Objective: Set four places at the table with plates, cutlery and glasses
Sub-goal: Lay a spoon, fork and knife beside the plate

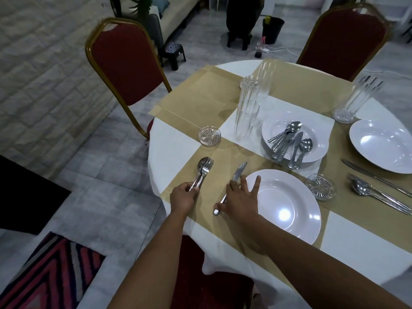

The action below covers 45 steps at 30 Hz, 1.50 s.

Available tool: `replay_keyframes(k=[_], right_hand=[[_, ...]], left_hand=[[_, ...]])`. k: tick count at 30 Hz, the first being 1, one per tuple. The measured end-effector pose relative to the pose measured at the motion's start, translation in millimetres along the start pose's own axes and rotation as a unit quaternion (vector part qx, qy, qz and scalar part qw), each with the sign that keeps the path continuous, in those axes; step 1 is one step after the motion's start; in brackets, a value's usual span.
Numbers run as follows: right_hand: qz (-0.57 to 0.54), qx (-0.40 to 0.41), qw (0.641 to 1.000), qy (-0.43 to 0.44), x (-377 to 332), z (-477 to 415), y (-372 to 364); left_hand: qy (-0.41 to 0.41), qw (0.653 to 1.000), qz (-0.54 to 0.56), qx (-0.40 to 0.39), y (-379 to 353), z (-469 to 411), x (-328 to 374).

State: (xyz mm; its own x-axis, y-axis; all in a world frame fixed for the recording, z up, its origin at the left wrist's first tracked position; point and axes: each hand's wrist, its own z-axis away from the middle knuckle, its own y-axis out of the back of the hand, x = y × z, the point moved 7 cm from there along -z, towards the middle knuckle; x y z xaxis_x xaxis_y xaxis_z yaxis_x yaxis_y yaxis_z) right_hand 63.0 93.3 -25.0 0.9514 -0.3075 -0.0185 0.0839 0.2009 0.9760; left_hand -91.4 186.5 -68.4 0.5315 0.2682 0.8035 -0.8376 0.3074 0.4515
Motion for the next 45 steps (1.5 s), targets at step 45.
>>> replay_keyframes(k=[45], right_hand=[[-0.684, -0.084, 0.633, -0.352, -18.5, -65.1, -22.7]], left_hand=[[0.048, 0.994, 0.038, -0.089, -3.1, -16.6, 44.1]])
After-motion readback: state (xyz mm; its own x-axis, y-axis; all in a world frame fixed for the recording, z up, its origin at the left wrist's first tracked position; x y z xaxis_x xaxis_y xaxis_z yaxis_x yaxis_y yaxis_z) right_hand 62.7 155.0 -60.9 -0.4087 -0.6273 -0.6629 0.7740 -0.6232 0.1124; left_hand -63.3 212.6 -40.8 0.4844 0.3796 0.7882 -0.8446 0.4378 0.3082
